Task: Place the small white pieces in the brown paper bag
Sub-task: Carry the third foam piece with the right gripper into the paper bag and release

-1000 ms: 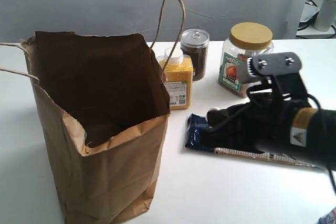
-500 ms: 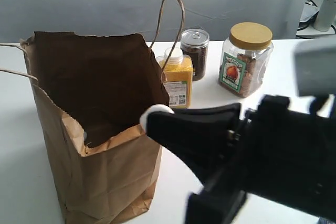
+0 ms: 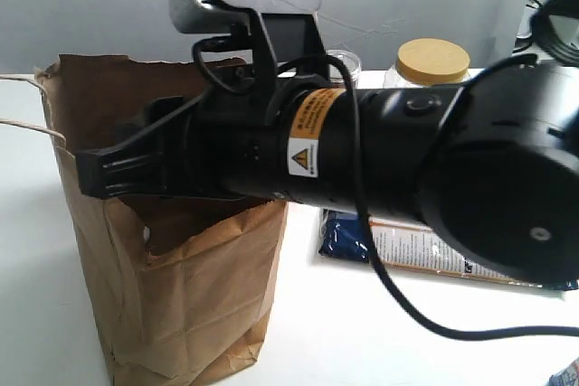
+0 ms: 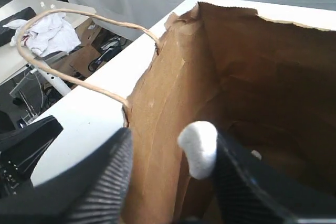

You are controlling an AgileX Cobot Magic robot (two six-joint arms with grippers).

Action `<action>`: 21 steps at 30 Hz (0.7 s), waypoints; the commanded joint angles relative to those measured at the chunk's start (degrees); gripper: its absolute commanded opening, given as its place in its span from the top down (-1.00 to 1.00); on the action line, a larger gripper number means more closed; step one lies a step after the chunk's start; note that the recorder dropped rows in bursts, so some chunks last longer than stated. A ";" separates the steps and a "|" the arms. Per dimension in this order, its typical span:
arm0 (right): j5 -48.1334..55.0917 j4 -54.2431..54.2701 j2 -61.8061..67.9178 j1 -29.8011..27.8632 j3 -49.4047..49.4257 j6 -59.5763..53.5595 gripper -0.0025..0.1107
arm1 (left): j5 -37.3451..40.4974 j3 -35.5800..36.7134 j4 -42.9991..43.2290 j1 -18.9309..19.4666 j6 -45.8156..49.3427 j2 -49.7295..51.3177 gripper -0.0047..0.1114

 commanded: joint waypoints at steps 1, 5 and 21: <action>0.67 -0.59 2.06 -0.77 -2.35 1.18 -0.09 | -0.28 0.20 -0.45 -0.23 -0.23 -0.20 0.92; 0.81 -0.59 2.17 -0.97 -2.29 1.31 -0.08 | -0.28 0.20 -0.45 -0.23 -0.23 -0.20 0.92; 3.82 -0.97 2.04 -1.63 -2.29 1.43 -0.54 | -0.28 0.20 -0.45 -0.23 -0.23 -0.20 0.92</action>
